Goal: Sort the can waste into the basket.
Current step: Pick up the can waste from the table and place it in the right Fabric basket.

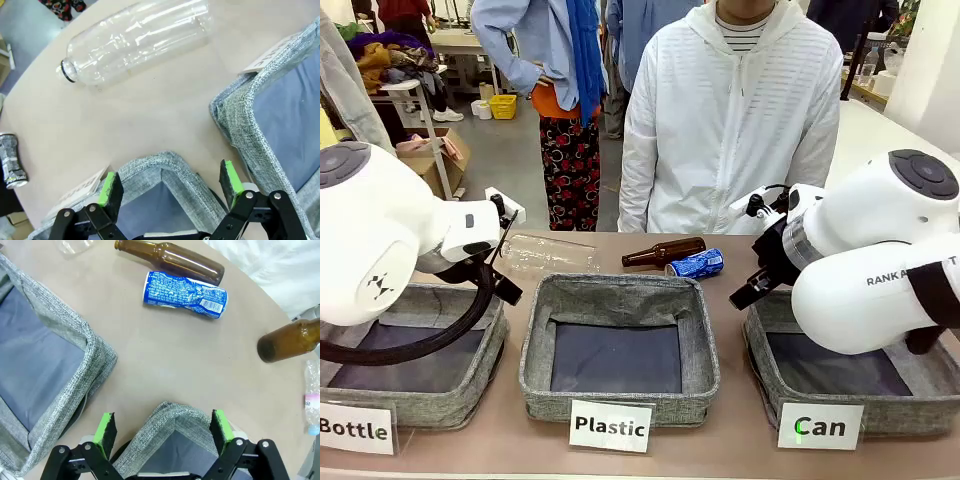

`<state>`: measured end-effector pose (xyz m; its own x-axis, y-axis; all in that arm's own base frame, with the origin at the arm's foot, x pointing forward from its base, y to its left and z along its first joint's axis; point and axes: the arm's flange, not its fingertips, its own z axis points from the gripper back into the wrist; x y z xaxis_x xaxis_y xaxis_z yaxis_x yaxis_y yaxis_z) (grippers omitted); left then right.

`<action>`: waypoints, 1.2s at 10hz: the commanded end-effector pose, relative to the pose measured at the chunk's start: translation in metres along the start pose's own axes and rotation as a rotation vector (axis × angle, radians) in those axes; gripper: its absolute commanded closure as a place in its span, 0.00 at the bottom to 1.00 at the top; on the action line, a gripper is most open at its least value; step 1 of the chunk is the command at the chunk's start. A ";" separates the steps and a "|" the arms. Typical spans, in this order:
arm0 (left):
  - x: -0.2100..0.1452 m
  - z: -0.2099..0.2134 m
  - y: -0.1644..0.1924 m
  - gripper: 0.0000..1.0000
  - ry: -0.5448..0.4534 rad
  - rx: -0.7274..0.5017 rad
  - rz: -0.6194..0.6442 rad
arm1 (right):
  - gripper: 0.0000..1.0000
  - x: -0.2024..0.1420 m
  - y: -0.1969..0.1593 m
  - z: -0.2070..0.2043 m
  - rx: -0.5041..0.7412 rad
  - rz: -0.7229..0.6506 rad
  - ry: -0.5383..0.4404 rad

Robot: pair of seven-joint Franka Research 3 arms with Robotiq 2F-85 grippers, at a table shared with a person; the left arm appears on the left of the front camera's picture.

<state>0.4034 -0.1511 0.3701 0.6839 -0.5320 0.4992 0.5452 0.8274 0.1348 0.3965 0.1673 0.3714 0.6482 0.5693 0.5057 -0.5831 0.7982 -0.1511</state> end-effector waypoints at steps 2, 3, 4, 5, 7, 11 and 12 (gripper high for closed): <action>0.000 0.000 0.000 0.00 0.000 0.000 0.000 | 0.00 0.000 0.000 0.000 0.000 0.000 0.000; 0.000 0.000 0.000 0.00 0.000 0.000 0.000 | 0.00 0.000 0.000 0.000 0.000 0.000 0.000; 0.000 0.000 0.000 0.00 0.000 0.000 0.000 | 0.00 0.000 0.000 0.000 0.000 0.000 0.000; 0.000 0.000 0.000 0.00 0.000 0.000 0.000 | 0.00 0.000 0.000 0.000 0.000 0.000 0.000; 0.000 0.000 0.000 0.00 0.000 0.000 0.000 | 0.00 0.000 0.000 0.000 0.000 0.000 0.000; 0.000 0.000 0.000 0.00 0.000 0.000 0.000 | 0.00 0.000 0.000 0.000 0.000 0.000 0.000; 0.000 0.000 0.000 0.00 0.000 0.000 0.000 | 0.00 0.000 0.000 0.000 0.000 0.000 0.000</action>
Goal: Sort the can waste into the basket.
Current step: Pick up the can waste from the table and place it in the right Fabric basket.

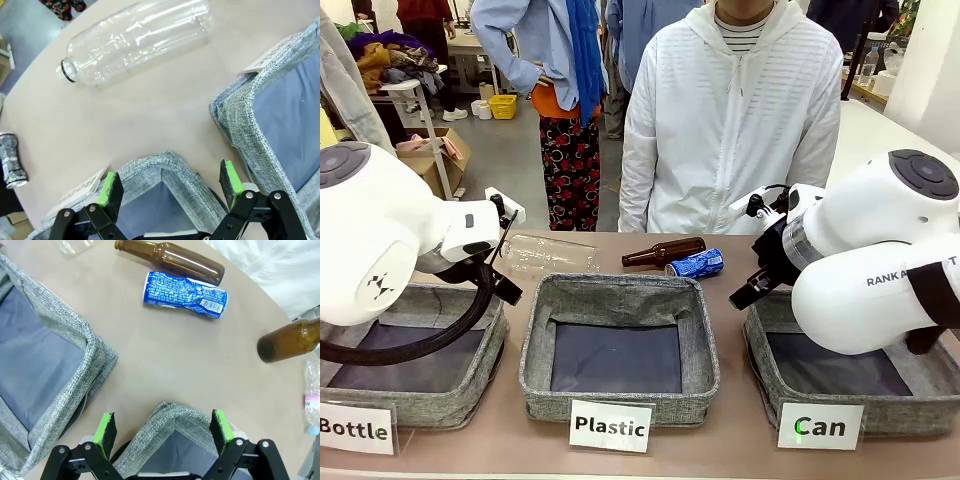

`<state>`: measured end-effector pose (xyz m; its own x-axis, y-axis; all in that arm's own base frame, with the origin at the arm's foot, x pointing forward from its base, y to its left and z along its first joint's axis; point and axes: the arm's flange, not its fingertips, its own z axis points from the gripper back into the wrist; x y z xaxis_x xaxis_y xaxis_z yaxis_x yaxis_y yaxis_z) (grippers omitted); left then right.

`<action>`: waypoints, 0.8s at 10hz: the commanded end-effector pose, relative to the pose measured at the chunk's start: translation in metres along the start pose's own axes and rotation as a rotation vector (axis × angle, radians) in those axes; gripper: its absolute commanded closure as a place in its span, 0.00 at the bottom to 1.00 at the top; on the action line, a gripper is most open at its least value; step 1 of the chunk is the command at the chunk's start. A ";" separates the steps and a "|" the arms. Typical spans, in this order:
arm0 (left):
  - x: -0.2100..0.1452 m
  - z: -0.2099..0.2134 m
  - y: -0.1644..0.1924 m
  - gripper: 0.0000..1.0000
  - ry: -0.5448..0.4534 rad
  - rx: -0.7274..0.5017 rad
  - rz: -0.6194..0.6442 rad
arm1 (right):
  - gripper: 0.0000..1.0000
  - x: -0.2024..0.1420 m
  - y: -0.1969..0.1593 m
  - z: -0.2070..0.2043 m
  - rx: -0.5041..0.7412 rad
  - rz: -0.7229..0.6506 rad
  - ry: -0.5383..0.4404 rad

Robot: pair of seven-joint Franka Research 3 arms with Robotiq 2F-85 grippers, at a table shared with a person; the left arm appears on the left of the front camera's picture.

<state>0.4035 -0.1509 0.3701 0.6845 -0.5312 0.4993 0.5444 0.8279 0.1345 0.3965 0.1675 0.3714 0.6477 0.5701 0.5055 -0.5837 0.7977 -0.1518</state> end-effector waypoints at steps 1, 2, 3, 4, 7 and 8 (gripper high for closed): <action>0.000 0.000 0.000 0.00 0.000 0.000 -0.001 | 0.00 0.000 0.000 0.000 0.000 -0.001 0.000; 0.000 0.000 0.000 0.00 0.000 0.000 -0.001 | 0.00 0.000 0.000 0.000 0.000 -0.001 0.000; 0.000 0.000 0.000 0.00 0.000 0.000 -0.001 | 0.00 0.000 0.000 0.000 0.000 0.000 0.000; 0.000 0.000 0.000 0.00 0.000 0.000 0.000 | 0.00 0.003 0.002 0.013 0.027 0.034 0.039; 0.018 0.124 -0.021 0.00 -0.194 0.023 0.117 | 0.00 0.023 0.019 0.123 -0.014 -0.092 -0.095; 0.011 0.163 -0.025 0.00 -0.213 0.012 0.166 | 0.00 0.020 0.023 0.156 0.016 -0.161 -0.118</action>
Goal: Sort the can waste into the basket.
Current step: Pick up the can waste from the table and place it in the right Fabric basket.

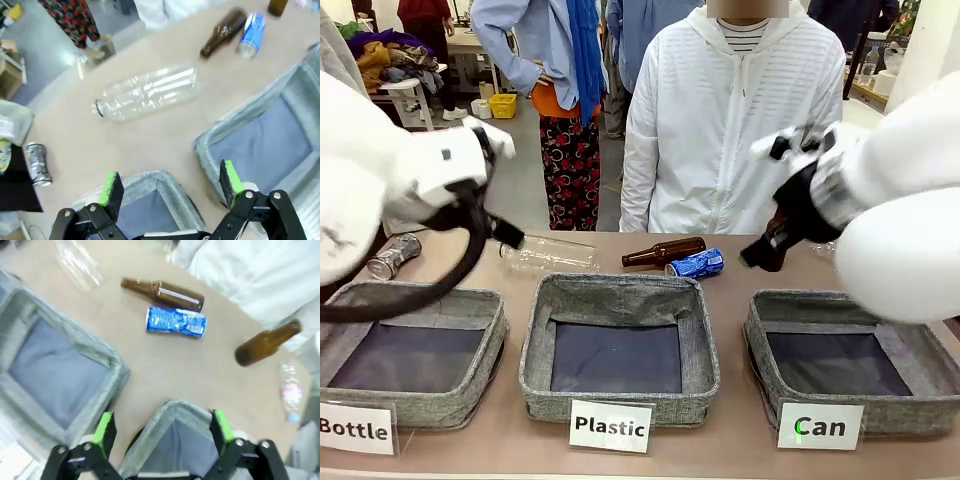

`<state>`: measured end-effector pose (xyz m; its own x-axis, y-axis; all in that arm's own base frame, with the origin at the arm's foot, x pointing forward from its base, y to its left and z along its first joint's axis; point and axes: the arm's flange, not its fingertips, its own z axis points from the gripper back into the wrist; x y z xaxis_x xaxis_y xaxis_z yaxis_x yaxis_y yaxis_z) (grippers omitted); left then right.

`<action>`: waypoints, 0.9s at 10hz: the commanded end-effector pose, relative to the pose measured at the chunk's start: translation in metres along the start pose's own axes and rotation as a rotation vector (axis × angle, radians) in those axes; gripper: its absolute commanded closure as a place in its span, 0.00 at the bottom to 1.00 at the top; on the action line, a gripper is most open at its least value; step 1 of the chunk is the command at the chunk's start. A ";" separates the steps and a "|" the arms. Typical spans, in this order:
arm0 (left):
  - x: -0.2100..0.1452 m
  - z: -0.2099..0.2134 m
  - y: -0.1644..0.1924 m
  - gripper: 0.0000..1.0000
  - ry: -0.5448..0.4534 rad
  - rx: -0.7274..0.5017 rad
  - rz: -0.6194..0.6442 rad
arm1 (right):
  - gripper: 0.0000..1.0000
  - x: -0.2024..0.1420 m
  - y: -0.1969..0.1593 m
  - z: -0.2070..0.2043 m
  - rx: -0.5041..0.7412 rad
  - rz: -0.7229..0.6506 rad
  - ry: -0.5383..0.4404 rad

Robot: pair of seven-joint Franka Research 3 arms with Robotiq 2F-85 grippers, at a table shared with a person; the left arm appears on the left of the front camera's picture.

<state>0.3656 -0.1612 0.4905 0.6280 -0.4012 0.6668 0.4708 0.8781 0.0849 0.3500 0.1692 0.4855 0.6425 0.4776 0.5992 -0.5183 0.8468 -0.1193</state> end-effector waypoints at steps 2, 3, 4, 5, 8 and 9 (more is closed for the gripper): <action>-0.040 0.103 0.014 0.00 -0.046 -0.076 0.146 | 0.00 -0.038 -0.020 0.100 0.217 -0.181 -0.113; -0.059 0.122 0.045 0.00 -0.091 -0.081 0.213 | 0.00 -0.065 -0.049 0.122 0.228 -0.263 -0.202; -0.085 0.136 0.083 0.00 -0.152 -0.189 0.296 | 0.00 -0.098 -0.082 0.137 0.250 -0.375 -0.285; -0.118 0.146 0.120 0.00 -0.223 -0.277 0.372 | 0.00 -0.132 -0.110 0.142 0.271 -0.508 -0.341; -0.226 0.127 0.206 0.00 -0.301 -0.387 0.732 | 0.00 -0.212 -0.180 0.119 0.385 -0.802 -0.410; -0.262 0.111 0.224 0.00 -0.290 -0.406 0.884 | 0.00 -0.234 -0.200 0.103 0.411 -0.907 -0.405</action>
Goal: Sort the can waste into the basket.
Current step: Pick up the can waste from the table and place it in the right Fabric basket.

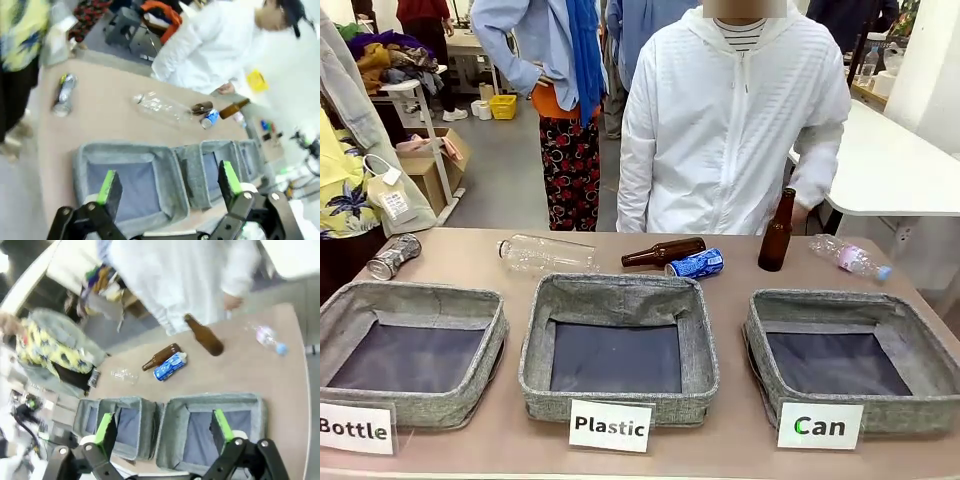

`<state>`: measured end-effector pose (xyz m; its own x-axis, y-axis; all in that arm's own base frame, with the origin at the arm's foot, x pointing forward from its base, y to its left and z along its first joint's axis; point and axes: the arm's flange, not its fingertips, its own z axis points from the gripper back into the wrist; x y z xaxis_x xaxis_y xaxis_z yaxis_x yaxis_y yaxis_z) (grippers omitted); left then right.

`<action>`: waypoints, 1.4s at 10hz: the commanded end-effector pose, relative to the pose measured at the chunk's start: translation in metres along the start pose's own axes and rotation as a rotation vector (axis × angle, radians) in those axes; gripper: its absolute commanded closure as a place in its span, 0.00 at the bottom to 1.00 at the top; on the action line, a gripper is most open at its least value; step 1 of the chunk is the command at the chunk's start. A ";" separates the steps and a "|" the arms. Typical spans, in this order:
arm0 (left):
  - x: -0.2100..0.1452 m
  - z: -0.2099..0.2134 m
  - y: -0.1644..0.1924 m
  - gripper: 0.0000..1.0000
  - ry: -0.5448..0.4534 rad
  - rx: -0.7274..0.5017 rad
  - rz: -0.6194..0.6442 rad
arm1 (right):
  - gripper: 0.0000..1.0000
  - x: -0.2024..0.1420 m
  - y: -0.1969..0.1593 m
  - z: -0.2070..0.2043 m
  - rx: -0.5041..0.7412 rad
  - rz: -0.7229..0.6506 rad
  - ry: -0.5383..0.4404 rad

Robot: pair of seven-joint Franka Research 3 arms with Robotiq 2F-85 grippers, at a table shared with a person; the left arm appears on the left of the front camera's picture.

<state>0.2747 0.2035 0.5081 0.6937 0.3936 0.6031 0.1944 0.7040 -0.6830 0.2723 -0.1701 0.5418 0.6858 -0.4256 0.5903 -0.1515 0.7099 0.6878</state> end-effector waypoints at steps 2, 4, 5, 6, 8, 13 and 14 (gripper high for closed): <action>-0.119 -0.028 0.083 0.00 -0.044 -0.034 0.283 | 0.00 -0.088 -0.089 -0.045 0.048 -0.226 -0.003; -0.122 -0.031 0.094 0.00 -0.048 0.022 0.324 | 0.00 -0.090 -0.120 -0.057 0.083 -0.337 -0.018; -0.116 -0.034 0.089 0.00 -0.059 0.050 0.294 | 0.00 -0.088 -0.115 -0.068 -0.015 -0.302 0.010; -0.069 0.017 0.141 0.00 -0.036 0.004 0.348 | 0.00 -0.037 -0.139 -0.021 0.041 -0.329 0.000; -0.069 0.017 0.141 0.00 -0.036 0.004 0.348 | 0.00 -0.037 -0.139 -0.021 0.041 -0.329 0.000; -0.071 0.001 0.105 0.00 0.010 0.099 0.188 | 0.00 -0.037 -0.139 -0.021 0.041 -0.329 0.000; -0.050 -0.014 0.078 0.00 0.038 0.183 0.118 | 0.00 -0.037 -0.139 -0.021 0.041 -0.329 0.000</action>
<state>0.2599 0.2669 0.4019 0.7255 0.5398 0.4269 -0.0332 0.6471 -0.7617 0.2804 -0.2378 0.4141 0.7076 -0.6370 0.3057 0.0766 0.4993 0.8630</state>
